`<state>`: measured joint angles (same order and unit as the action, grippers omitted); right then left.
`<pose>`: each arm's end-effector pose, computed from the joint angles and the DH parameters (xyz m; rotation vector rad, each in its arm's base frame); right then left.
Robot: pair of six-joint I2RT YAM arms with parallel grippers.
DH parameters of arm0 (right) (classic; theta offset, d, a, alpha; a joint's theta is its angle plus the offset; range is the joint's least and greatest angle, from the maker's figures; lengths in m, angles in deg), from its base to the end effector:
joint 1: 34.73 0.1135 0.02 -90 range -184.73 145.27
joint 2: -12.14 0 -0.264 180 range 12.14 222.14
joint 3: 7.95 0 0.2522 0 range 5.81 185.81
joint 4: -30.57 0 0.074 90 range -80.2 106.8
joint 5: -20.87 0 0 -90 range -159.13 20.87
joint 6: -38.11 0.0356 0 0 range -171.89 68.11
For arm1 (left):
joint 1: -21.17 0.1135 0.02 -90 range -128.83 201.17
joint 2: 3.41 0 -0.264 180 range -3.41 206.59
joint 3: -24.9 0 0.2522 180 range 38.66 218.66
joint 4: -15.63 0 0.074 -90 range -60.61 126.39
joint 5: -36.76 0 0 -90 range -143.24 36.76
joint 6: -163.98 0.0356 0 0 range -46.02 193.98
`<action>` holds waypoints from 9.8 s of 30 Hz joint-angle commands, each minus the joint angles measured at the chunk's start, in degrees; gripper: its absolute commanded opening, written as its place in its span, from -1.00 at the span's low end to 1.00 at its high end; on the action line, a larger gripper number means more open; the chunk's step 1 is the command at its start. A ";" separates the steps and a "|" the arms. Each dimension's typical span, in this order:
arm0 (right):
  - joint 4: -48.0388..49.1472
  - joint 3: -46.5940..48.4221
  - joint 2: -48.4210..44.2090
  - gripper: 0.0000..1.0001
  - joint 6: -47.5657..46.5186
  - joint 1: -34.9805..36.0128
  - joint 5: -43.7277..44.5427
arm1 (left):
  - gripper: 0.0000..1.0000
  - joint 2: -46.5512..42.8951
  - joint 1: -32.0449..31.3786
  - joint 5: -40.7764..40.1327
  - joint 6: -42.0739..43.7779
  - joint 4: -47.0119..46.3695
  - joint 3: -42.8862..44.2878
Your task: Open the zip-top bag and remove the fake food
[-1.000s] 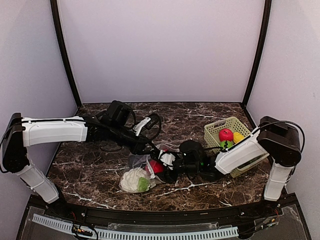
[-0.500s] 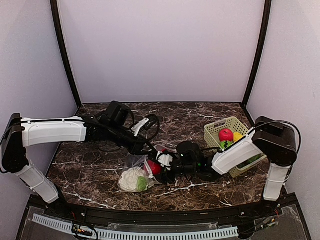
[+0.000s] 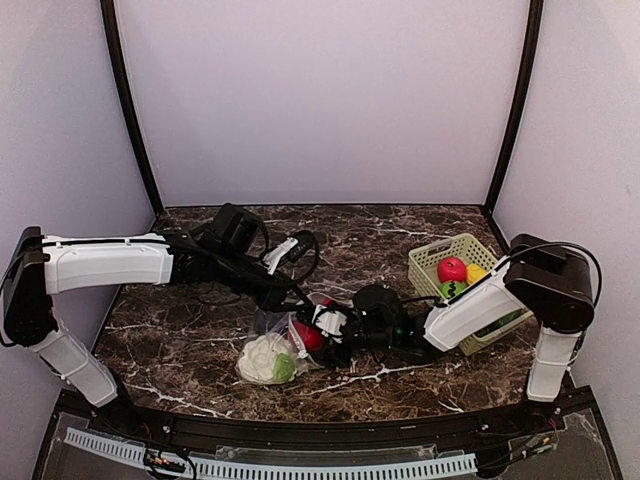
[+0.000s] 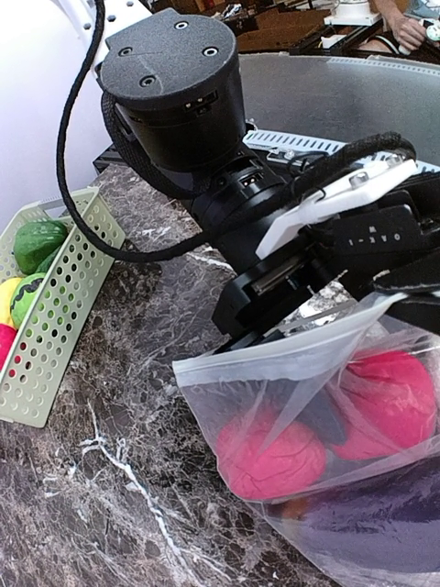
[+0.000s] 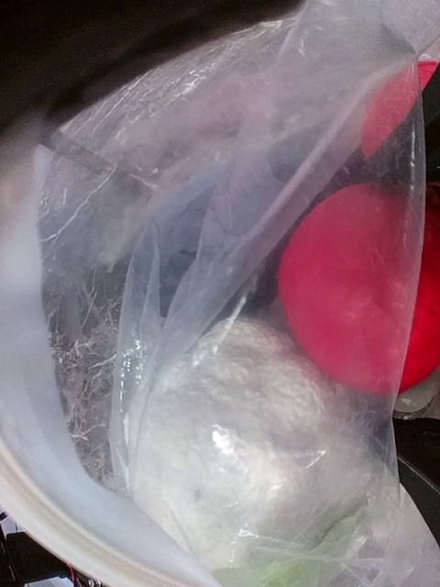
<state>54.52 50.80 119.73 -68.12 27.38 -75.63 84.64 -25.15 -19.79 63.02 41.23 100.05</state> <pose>0.1672 0.3245 0.1292 -1.3568 1.5473 0.6193 0.2192 -0.2580 0.2565 1.0425 2.1443 -1.1678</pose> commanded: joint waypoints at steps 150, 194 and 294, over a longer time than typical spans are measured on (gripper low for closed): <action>-32.58 0.82 -35.84 0.28 16.19 -31.56 6.30 | -0.98 -0.09 -0.26 0.81 -0.95 -1.09 1.63; -17.20 -7.36 -31.60 0.67 14.05 -19.90 -14.69 | -0.99 -0.30 -0.23 0.44 -1.00 -1.46 1.50; -10.91 -0.04 -8.41 0.36 6.51 -3.64 -5.39 | -0.99 -2.66 3.16 6.86 -4.23 -4.02 -5.94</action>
<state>41.99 56.27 116.87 -63.22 23.16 -82.28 80.36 -19.93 -16.31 55.63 34.69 89.58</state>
